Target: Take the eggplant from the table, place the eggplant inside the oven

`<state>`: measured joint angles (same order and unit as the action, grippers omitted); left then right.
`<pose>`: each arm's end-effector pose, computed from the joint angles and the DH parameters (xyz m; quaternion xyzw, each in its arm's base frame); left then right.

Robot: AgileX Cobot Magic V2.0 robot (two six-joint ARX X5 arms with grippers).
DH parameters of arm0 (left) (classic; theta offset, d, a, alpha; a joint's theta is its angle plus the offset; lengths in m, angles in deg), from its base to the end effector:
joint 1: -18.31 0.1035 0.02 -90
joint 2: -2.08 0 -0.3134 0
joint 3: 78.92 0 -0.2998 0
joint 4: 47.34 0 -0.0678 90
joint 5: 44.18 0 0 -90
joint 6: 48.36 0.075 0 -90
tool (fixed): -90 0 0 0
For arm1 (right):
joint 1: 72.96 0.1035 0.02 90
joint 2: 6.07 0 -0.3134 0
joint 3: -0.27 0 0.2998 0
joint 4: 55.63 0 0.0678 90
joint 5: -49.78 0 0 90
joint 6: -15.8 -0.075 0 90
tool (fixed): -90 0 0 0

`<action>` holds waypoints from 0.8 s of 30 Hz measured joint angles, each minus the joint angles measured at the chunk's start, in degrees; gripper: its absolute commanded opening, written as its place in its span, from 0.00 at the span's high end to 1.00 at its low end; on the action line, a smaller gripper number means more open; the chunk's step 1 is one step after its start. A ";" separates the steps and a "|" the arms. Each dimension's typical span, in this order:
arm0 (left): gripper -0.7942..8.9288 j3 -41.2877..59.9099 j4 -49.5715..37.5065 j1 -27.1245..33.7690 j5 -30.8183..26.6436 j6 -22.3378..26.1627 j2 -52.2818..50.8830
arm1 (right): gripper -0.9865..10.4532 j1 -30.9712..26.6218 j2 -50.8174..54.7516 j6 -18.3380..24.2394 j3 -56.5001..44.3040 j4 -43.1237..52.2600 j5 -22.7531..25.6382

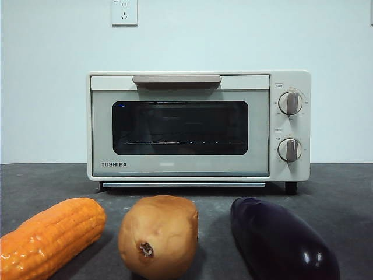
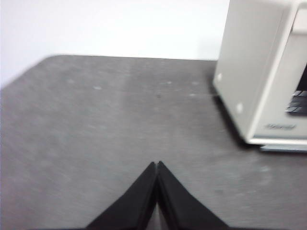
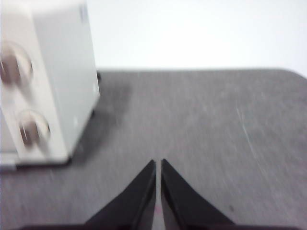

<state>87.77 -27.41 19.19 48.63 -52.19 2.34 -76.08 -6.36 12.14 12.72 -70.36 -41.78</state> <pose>0.1404 -0.0015 0.1555 -0.0353 0.0605 -0.0148 0.9974 0.1422 -0.0057 0.1618 0.0328 0.0220 -0.0143 0.9991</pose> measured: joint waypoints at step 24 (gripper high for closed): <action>0.91 -20.92 9.03 0.00 16.06 -22.95 14.14 | 0.91 0.00 -13.27 -21.70 29.05 -20.57 -9.38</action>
<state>66.86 -18.38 19.19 64.69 -75.14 16.48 -76.08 -19.63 -9.57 41.77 -90.92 -51.16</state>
